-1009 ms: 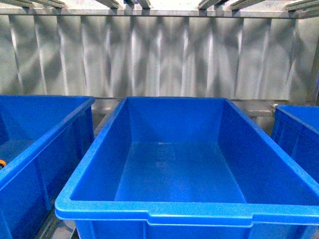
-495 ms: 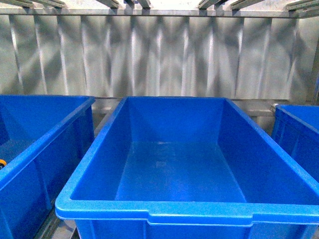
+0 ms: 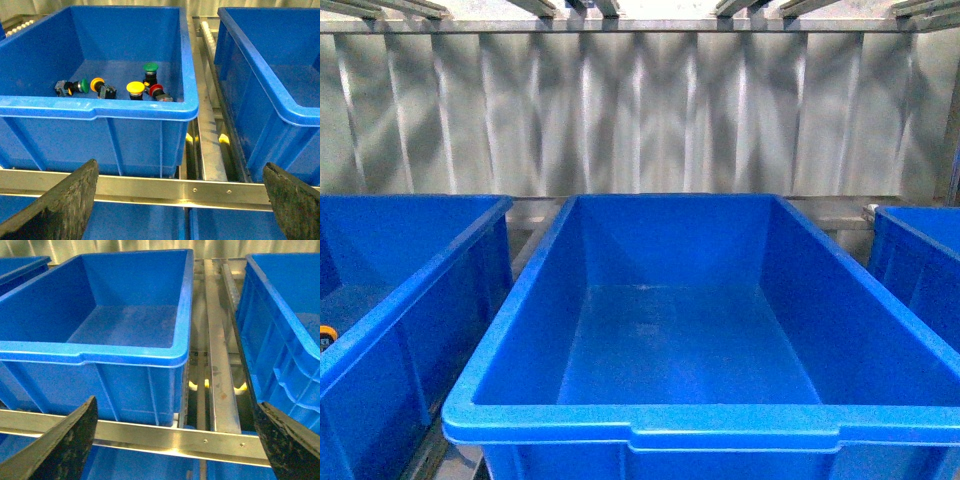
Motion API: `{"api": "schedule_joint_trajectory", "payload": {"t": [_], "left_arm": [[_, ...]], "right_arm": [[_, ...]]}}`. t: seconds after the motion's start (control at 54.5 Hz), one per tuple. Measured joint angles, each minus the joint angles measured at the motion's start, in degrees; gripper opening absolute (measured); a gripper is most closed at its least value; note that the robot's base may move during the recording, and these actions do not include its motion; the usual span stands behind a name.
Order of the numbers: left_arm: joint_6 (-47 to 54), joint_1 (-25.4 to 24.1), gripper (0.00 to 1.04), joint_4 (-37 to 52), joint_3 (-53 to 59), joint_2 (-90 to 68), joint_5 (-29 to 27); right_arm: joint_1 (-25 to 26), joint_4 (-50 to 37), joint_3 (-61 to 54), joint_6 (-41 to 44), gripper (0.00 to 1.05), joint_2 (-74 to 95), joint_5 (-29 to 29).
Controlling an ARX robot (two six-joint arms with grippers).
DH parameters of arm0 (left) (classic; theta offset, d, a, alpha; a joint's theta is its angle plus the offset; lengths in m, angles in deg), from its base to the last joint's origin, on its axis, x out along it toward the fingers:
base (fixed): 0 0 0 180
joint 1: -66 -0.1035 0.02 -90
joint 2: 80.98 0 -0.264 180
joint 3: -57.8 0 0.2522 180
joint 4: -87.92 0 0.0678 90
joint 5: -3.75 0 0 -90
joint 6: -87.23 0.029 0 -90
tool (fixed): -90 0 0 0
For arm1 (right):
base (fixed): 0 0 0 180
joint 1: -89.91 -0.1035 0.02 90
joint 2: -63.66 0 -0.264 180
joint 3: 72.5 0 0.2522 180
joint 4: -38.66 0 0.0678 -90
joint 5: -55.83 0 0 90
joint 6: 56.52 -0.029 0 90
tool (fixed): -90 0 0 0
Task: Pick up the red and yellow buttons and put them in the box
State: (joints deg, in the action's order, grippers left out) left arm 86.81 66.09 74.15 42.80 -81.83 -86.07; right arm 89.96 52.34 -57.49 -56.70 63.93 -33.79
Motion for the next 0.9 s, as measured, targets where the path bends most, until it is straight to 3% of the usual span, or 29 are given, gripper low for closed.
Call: {"api": "schedule_joint_trajectory", "payload": {"t": [0.899], "left_arm": [[-0.04, 0.0, 0.97, -0.04, 0.0, -0.02, -0.2]], "right_arm": [[-0.02, 0.15, -0.02, 0.04, 0.98, -0.02, -0.42]]}}
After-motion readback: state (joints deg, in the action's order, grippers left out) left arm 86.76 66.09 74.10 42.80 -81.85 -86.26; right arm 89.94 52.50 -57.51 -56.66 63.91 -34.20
